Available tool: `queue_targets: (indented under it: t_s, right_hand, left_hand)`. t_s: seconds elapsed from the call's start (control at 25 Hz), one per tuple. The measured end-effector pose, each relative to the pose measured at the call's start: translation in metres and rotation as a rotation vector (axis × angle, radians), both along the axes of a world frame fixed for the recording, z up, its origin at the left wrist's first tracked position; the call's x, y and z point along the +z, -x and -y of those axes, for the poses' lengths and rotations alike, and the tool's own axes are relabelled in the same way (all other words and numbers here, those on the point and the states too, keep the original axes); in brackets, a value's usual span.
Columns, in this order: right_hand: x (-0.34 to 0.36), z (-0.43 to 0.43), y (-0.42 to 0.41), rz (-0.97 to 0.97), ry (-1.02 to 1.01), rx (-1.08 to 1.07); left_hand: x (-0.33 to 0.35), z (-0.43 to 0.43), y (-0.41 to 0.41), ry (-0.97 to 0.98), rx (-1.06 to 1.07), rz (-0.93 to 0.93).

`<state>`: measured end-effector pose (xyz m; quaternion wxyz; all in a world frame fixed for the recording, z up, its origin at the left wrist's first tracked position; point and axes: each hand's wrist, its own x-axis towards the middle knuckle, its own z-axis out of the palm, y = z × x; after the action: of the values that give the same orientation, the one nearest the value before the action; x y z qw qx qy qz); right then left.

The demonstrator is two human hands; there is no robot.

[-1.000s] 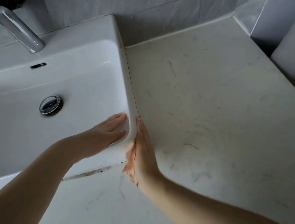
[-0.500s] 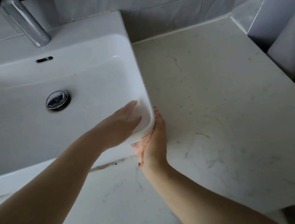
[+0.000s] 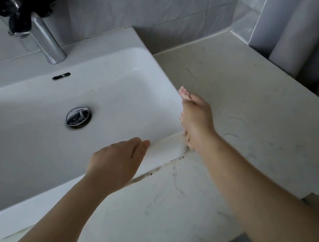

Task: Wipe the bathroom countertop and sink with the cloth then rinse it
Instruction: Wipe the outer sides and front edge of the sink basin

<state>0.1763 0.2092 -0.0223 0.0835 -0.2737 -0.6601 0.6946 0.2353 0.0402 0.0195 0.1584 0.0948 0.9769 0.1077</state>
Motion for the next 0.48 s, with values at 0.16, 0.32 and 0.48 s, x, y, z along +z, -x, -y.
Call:
queue_targets:
  t_s: [0.16, 0.32, 0.48]
  right_hand:
    - [-0.012, 0.027, -0.035, -0.262, -0.284, -0.030]
    - [-0.022, 0.044, -0.047, -0.395, -0.236, -0.151]
    - [-0.007, 0.013, -0.031, -0.184, -0.091, -0.099]
  left_hand:
    - [-0.005, 0.004, -0.001, 0.010, -0.046, -0.086]
    - [-0.009, 0.008, 0.000, -0.008, -0.105, -0.112]
    - [0.003, 0.029, 0.014, -0.138, -0.219, 0.142]
